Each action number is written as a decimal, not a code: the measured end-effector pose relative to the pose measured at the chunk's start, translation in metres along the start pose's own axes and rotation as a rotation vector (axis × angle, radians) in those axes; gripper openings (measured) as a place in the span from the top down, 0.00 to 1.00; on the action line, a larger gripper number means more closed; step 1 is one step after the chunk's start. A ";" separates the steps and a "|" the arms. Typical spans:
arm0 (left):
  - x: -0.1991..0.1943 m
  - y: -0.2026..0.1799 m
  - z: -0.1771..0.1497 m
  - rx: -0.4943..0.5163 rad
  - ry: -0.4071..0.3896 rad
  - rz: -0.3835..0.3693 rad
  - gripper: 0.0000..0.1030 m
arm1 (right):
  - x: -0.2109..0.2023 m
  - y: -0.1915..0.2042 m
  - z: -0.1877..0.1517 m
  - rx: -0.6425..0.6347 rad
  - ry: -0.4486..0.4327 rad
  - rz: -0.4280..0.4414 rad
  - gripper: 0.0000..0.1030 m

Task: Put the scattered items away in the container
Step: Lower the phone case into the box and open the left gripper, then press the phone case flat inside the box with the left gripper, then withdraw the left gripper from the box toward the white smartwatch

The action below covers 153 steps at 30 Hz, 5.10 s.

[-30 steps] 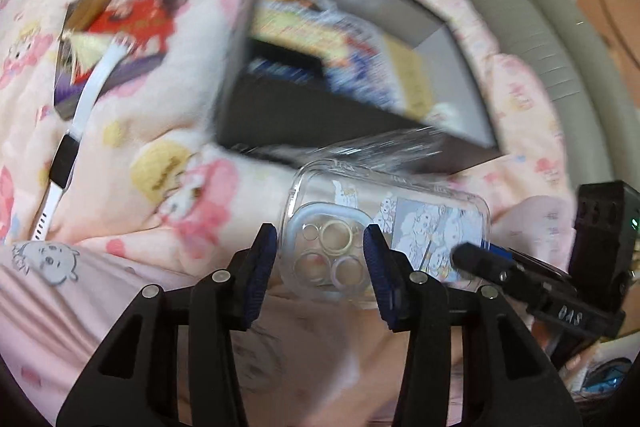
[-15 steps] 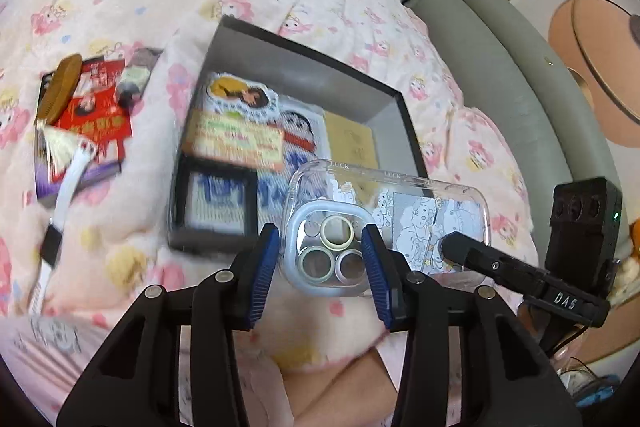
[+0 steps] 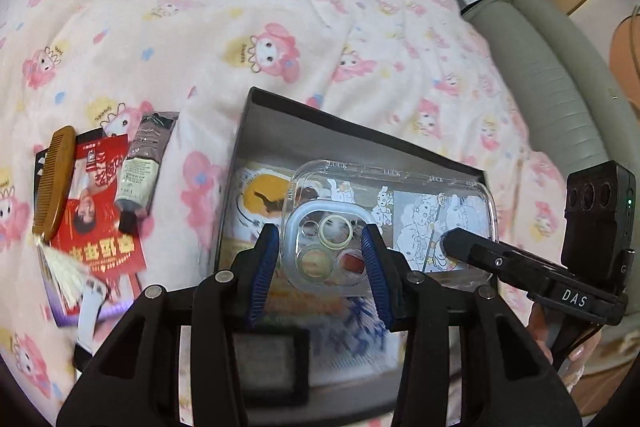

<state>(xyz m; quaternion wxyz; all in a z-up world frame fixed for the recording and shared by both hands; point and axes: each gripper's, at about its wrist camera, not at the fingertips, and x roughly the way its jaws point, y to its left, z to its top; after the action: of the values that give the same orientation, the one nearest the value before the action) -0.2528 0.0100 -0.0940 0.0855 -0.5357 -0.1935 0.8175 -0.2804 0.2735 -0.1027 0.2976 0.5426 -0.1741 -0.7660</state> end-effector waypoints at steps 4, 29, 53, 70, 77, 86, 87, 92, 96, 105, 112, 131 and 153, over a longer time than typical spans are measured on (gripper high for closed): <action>0.025 -0.005 -0.002 0.028 0.043 0.066 0.59 | 0.020 -0.022 0.000 0.055 0.043 0.003 0.69; 0.048 -0.032 -0.041 0.206 0.125 0.260 0.67 | 0.037 -0.007 -0.013 -0.127 0.023 -0.415 0.60; 0.075 -0.055 -0.018 0.225 0.142 0.196 0.69 | 0.042 -0.030 0.005 0.038 0.014 -0.418 0.60; 0.062 -0.072 -0.004 0.229 0.089 0.075 0.71 | 0.036 -0.036 0.008 0.057 -0.034 -0.525 0.61; 0.075 -0.064 0.017 0.190 0.074 0.253 0.71 | 0.041 -0.036 0.008 0.044 -0.026 -0.531 0.62; 0.072 -0.067 0.008 0.226 0.089 0.117 0.70 | 0.045 -0.032 0.007 0.023 -0.016 -0.575 0.59; 0.075 -0.068 0.008 0.228 0.093 0.124 0.70 | 0.045 -0.030 0.007 0.011 -0.017 -0.587 0.59; 0.086 -0.055 0.011 0.175 0.102 0.178 0.70 | 0.053 -0.026 0.005 -0.009 0.010 -0.611 0.59; 0.080 -0.045 0.012 0.155 0.083 0.188 0.69 | 0.055 -0.025 0.004 -0.011 0.018 -0.616 0.59; 0.068 -0.054 0.032 0.134 -0.035 0.114 0.67 | 0.049 -0.021 0.000 -0.005 -0.050 -0.594 0.58; 0.101 -0.034 0.048 0.040 0.043 0.230 0.67 | 0.053 -0.025 -0.001 -0.012 -0.009 -0.595 0.57; -0.060 -0.070 -0.027 0.214 -0.310 0.165 0.23 | -0.036 0.046 -0.039 -0.113 -0.252 -0.646 0.25; -0.184 -0.004 -0.146 0.172 -0.365 0.249 0.13 | -0.039 0.174 -0.158 -0.243 -0.275 -0.520 0.25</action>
<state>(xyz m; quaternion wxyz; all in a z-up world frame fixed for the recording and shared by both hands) -0.0445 -0.0172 0.0120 -0.0071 -0.3895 -0.0679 0.9185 -0.0770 0.1748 -0.0271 0.1280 0.4208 0.0246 -0.8978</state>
